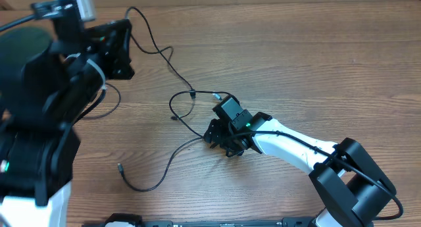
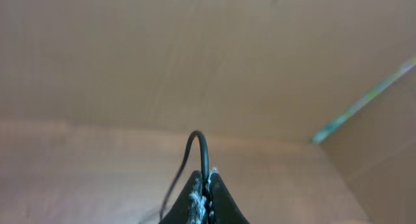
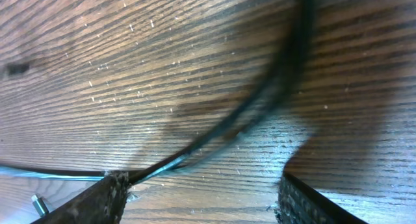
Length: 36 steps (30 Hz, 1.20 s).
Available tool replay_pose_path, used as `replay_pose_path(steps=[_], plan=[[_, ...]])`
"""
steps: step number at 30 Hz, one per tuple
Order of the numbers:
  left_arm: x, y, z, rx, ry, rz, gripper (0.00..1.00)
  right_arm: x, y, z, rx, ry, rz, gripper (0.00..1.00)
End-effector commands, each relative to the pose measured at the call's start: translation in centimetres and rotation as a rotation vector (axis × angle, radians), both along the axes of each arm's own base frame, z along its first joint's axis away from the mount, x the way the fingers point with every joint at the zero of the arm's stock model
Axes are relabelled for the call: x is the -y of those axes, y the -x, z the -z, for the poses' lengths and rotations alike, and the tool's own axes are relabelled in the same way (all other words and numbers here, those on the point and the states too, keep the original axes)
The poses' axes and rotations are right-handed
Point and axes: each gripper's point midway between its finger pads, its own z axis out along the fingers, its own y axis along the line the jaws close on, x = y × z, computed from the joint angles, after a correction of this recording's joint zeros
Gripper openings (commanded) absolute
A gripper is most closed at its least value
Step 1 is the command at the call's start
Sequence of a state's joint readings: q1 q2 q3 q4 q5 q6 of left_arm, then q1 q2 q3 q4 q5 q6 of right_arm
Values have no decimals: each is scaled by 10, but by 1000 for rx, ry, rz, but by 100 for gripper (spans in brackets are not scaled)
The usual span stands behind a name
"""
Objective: Untangle cables
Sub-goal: 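Lift the cable with the left gripper and pull it up-left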
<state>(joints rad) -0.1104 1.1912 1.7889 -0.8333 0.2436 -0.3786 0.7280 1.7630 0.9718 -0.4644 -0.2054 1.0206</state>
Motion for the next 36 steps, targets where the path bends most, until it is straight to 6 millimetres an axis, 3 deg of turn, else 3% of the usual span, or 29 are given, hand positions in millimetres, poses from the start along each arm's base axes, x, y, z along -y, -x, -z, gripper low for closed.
replay_pose_path(steps=[1,8,21,28,36], plan=[[-12,24,-42,159,-30,-48,4,1,2,3,-4,10,-5,76],[-48,30,-47,175,-63,-252,4,1,2,3,-4,10,-5,79],[-78,24,-34,123,-108,-423,4,2,2,4,-5,15,-4,82],[-79,1,-10,38,-142,-441,4,2,2,4,-6,15,-4,83],[-107,-36,25,-77,-237,-615,4,3,3,4,-8,18,-4,83]])
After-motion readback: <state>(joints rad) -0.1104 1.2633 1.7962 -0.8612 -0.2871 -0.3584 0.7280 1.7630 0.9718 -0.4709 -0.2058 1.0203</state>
